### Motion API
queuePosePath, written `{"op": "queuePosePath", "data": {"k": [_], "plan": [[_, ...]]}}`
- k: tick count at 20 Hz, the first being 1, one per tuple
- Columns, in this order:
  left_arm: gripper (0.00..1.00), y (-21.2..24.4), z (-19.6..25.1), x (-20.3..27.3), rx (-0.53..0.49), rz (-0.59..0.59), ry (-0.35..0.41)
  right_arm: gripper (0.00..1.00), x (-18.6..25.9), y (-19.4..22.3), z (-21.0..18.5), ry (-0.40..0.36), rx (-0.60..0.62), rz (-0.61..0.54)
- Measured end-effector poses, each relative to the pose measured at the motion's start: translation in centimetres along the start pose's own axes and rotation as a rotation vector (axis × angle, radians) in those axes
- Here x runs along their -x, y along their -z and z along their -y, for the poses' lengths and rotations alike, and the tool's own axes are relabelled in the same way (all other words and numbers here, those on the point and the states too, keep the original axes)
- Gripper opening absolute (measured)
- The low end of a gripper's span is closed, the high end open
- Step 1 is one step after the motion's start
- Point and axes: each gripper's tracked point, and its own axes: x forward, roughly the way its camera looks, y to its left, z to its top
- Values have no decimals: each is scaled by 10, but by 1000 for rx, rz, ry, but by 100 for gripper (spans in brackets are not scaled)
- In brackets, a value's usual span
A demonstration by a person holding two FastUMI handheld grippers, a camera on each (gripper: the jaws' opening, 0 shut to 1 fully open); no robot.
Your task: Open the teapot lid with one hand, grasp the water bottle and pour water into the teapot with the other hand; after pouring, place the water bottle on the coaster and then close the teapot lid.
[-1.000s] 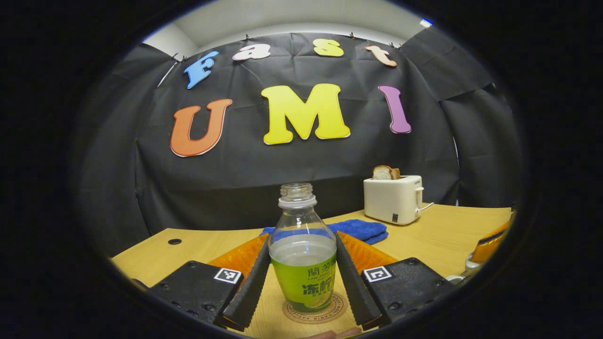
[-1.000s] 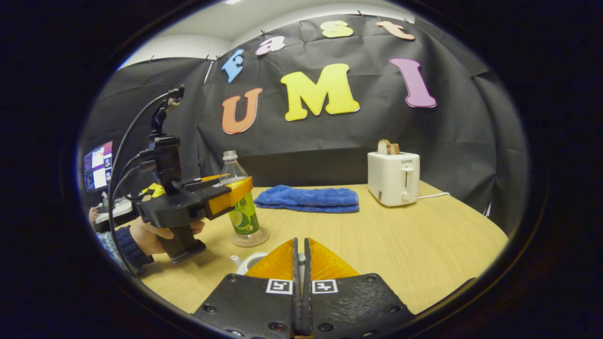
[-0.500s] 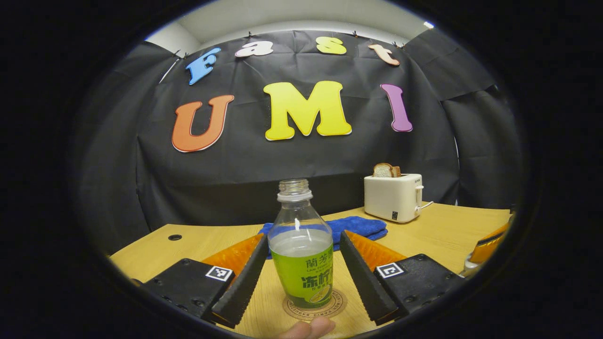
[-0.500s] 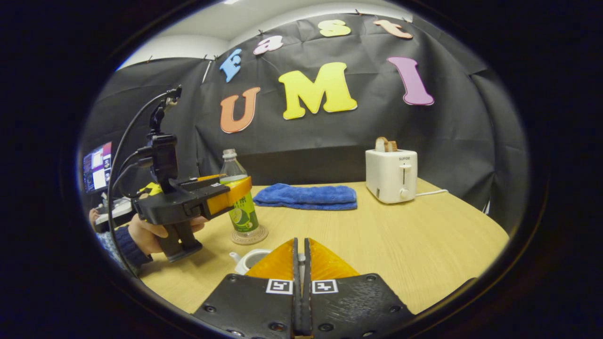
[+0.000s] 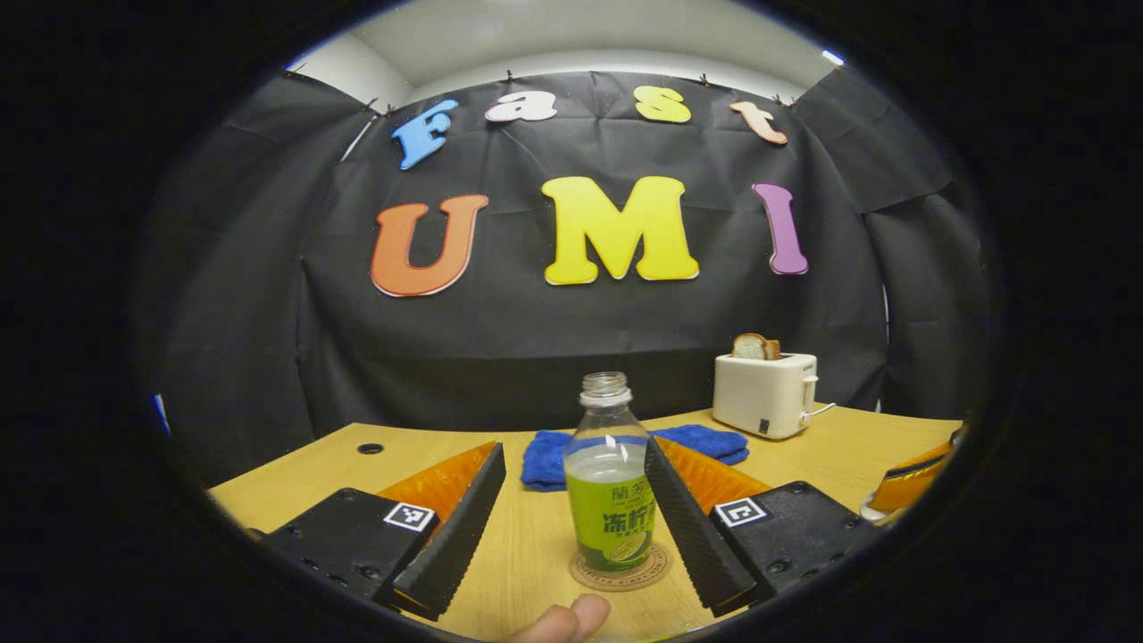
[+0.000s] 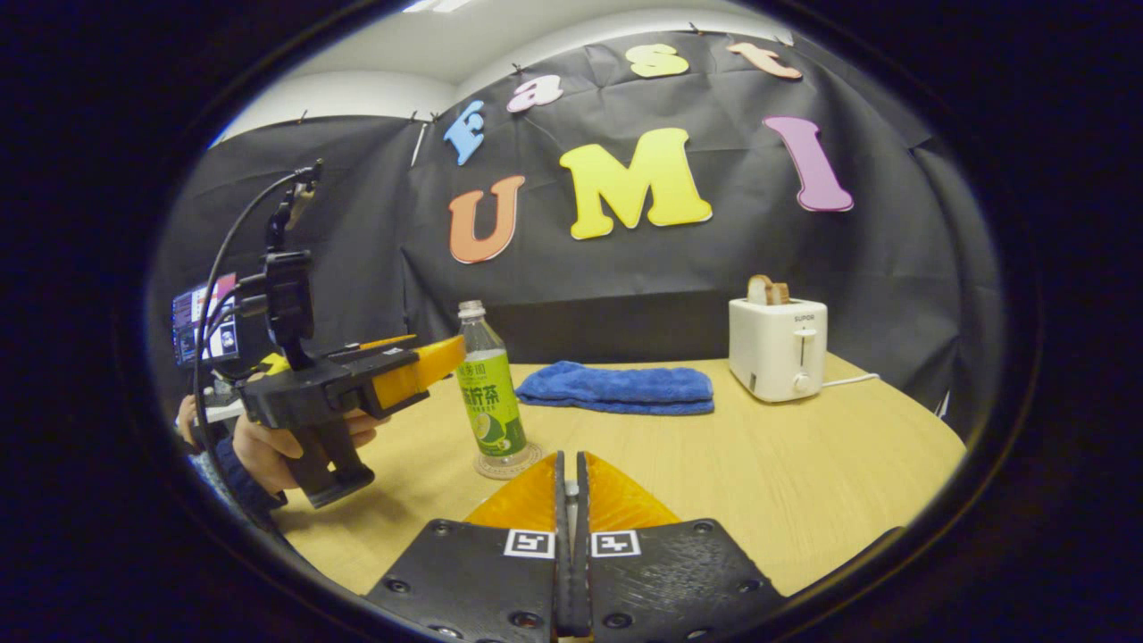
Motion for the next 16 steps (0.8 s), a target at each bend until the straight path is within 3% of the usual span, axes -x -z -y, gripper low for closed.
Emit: {"op": "queuePosePath", "data": {"k": [7,13,16], "plan": [[98,8,-46,63,48,-25,-99,0,-20,16,-11,-22,-14,-36],[98,19,-57,84,84,-58,-121,0,-21,19,-15,-19,-4,-34],[98,25,-58,94,112,-87,-127,5,-19,18,-16,-18,7,-36]]}}
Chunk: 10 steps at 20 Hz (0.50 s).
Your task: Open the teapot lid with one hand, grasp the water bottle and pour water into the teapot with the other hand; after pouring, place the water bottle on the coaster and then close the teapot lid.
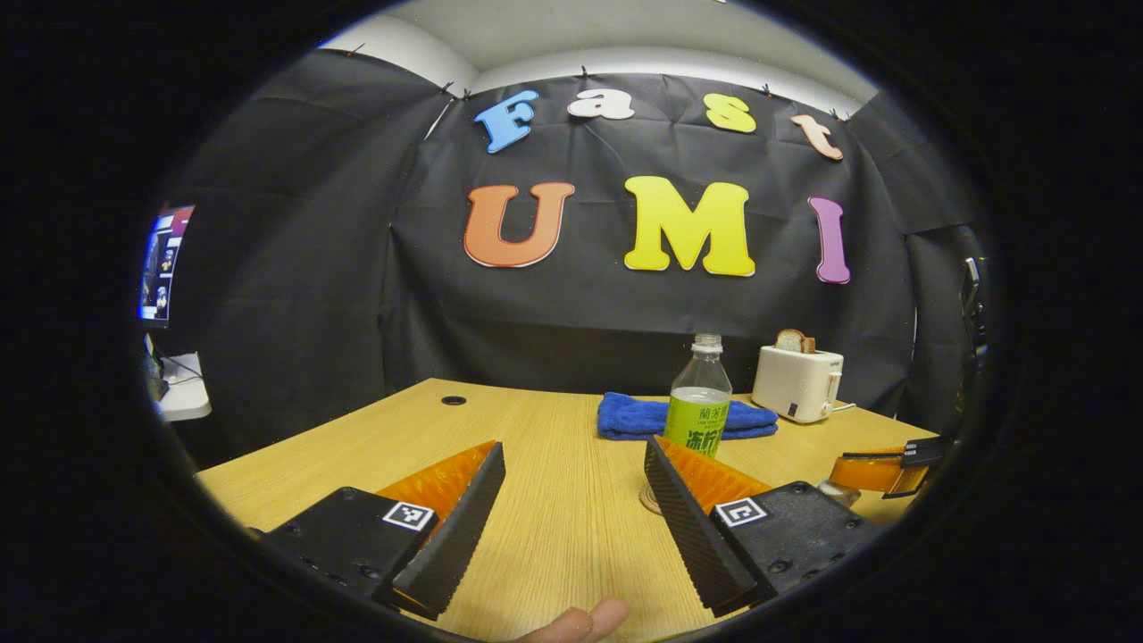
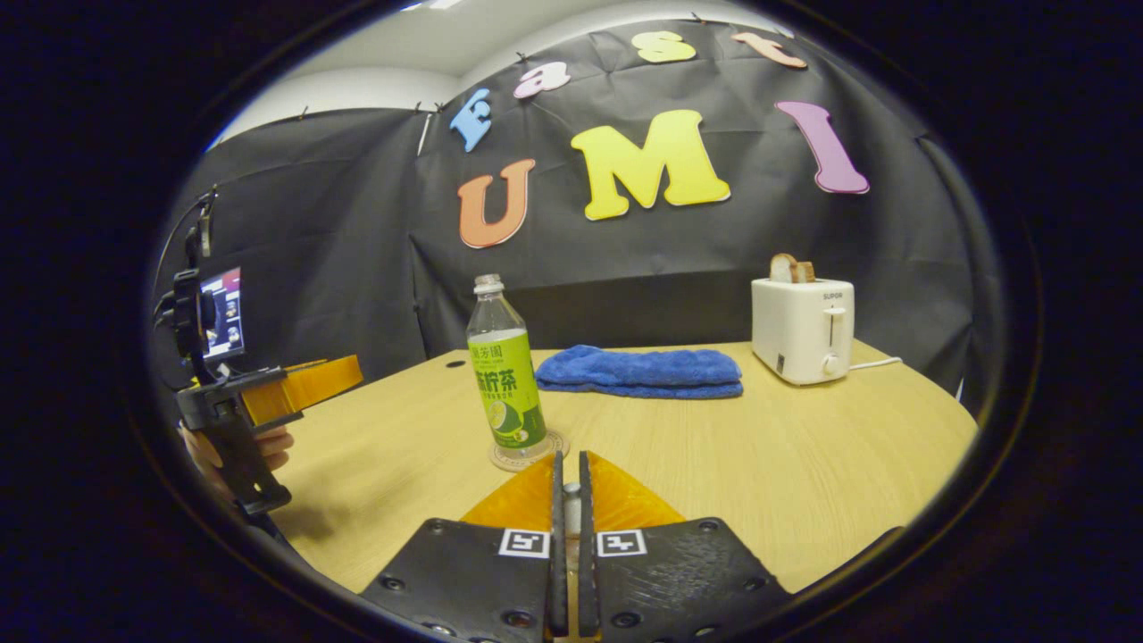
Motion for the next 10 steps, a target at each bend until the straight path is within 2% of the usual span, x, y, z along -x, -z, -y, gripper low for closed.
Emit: {"op": "queuePosePath", "data": {"k": [2,4,6,8,10], "plan": [[98,3,-4,6,10,-15,-9,6,4,-4,0,-2,2,14],[98,5,-8,13,17,-27,-22,11,9,-7,5,18,-2,24],[98,4,-12,22,29,-32,-31,10,17,-10,4,23,-6,35],[98,6,-15,31,36,-41,-42,17,30,-14,4,33,7,47],[98,4,-15,41,47,-47,-41,18,45,-22,3,43,20,68]]}}
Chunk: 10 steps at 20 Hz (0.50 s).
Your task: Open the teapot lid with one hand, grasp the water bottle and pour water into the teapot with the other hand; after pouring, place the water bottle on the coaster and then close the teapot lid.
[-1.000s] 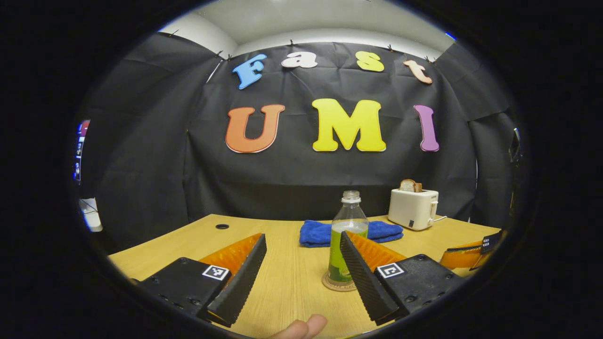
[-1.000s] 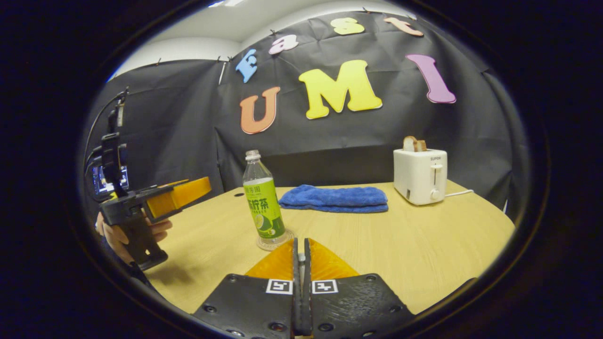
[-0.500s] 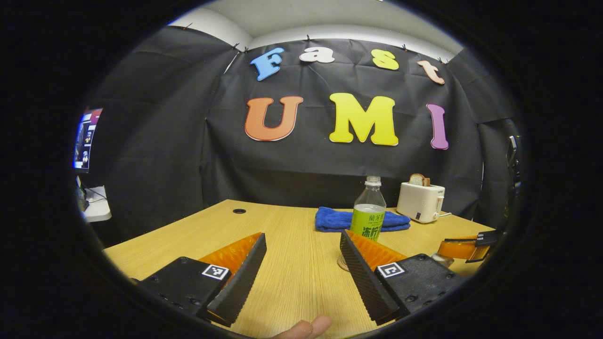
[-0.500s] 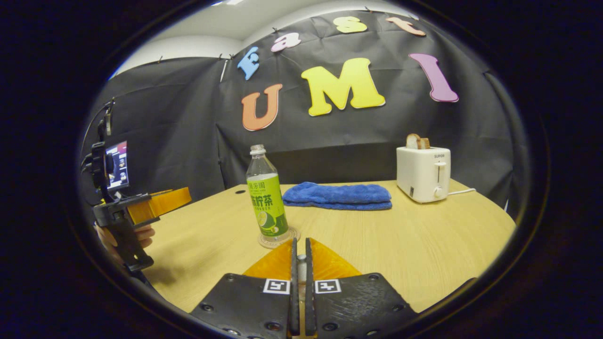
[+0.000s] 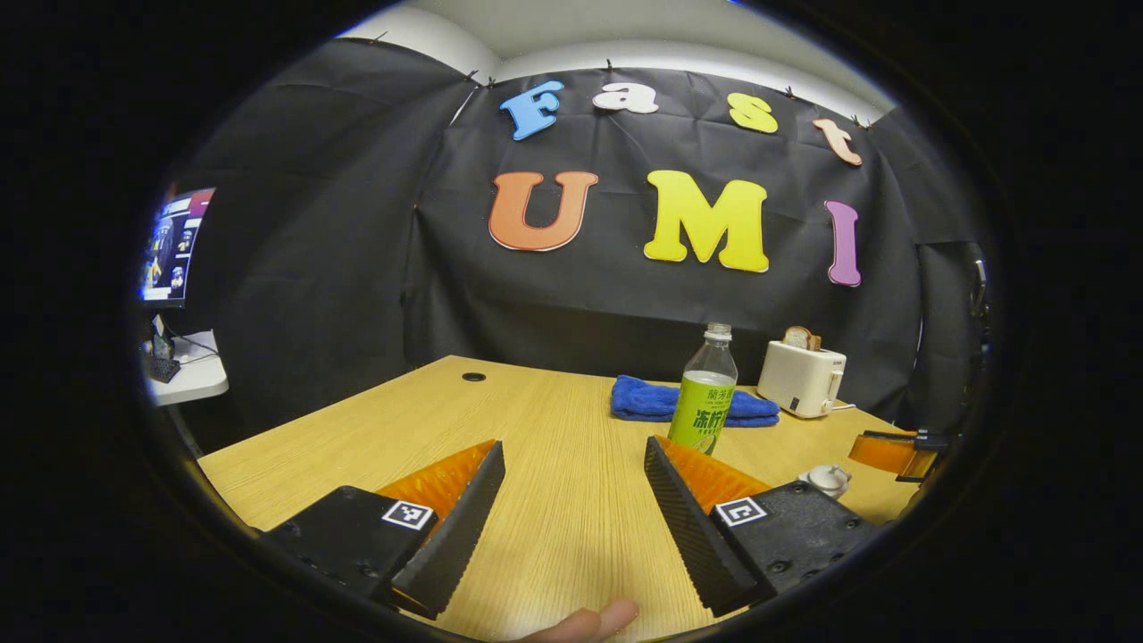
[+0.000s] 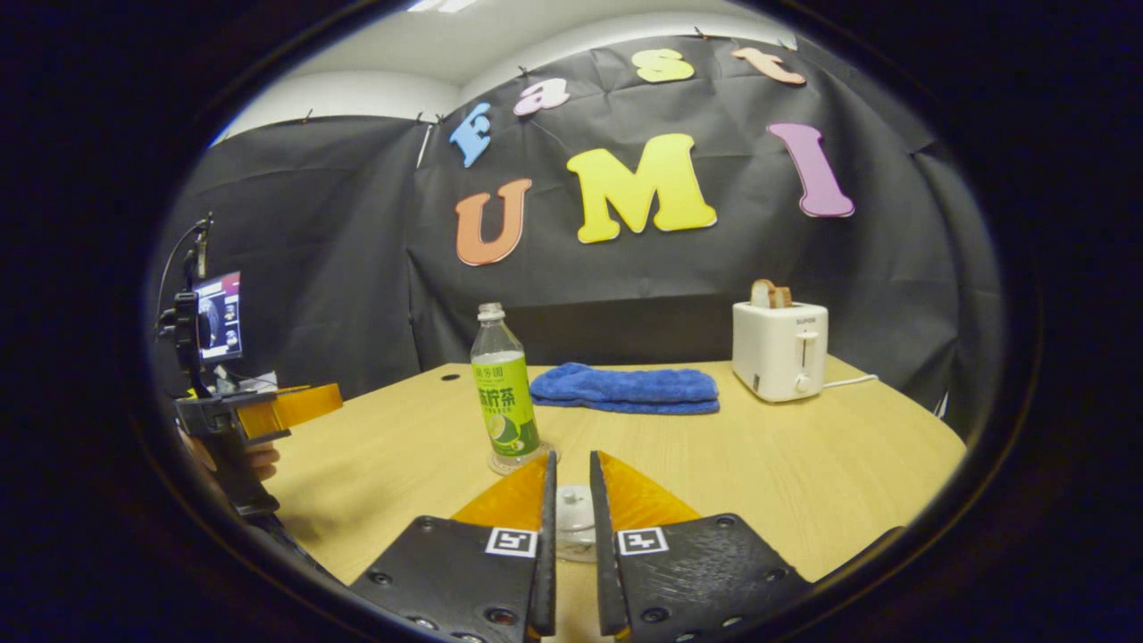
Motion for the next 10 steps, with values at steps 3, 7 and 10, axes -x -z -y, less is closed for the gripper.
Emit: {"op": "queuePosePath", "data": {"k": [3,7,10], "plan": [[97,-9,2,21,9,10,1,23,26,-13,5,31,5,33],[96,-29,5,48,-21,21,4,38,69,-39,15,67,0,97],[97,-49,10,69,-46,43,2,54,99,-54,23,87,25,120]]}}
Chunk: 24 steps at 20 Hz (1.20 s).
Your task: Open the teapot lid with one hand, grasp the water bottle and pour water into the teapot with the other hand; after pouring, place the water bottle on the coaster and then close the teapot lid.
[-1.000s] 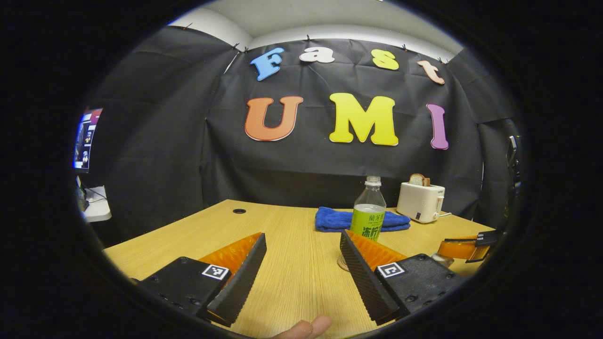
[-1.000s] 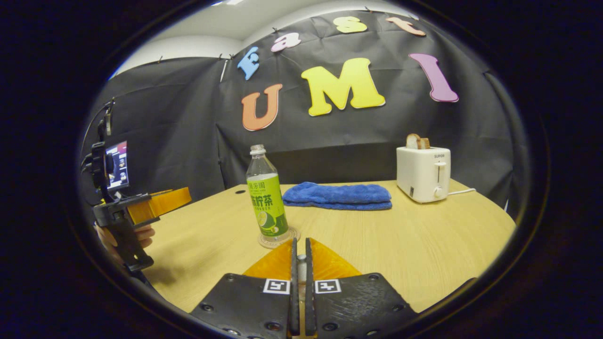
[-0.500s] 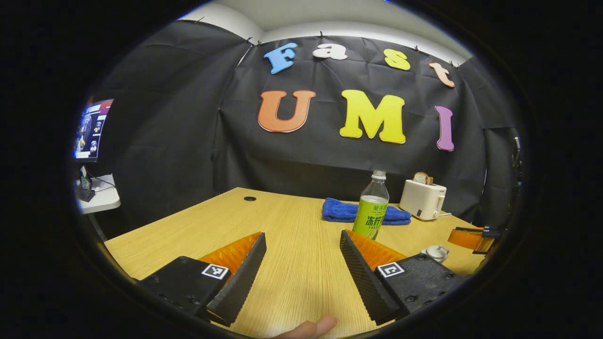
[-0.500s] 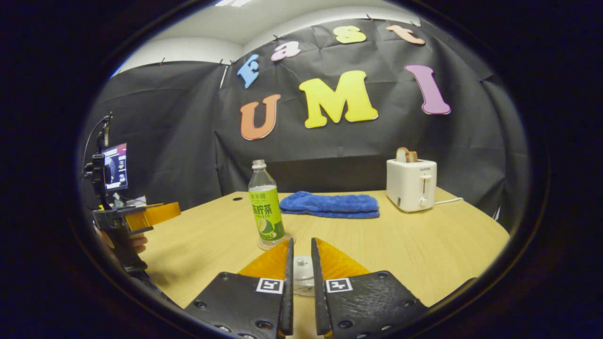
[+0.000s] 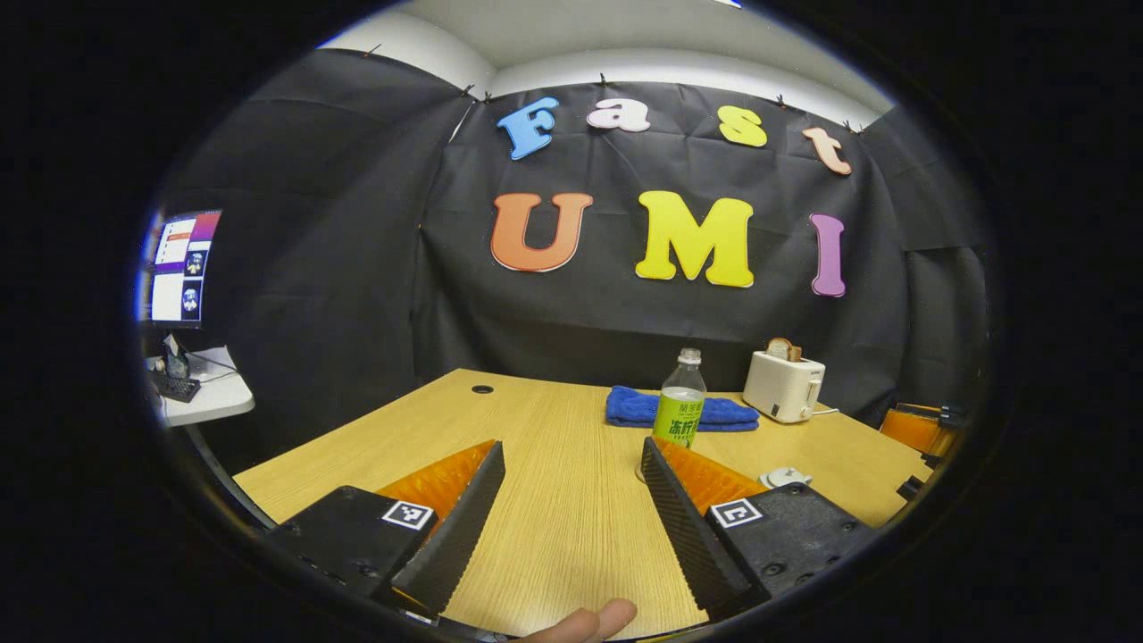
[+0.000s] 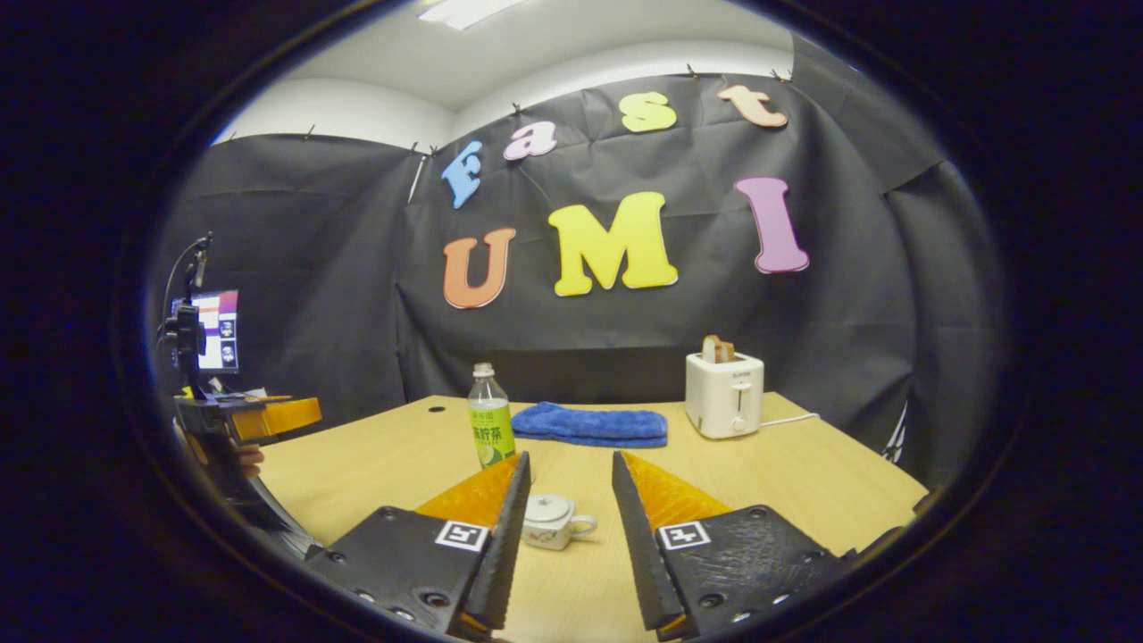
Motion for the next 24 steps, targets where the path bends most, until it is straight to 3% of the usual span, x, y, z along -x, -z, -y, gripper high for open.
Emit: {"op": "queuePosePath", "data": {"k": [2,3,4,6,14,24], "plan": [[97,-16,4,9,-26,40,0,62,17,-13,7,8,11,26],[96,-20,6,14,-33,55,-3,70,24,-14,8,4,12,33],[96,-23,10,17,-36,64,1,84,29,-15,10,6,15,36],[96,-24,20,23,-50,71,-1,98,36,-11,24,40,21,31],[96,-3,53,29,-113,28,47,98,47,-6,52,120,42,33],[97,24,54,19,-83,-8,40,98,46,7,60,127,3,10]]}}
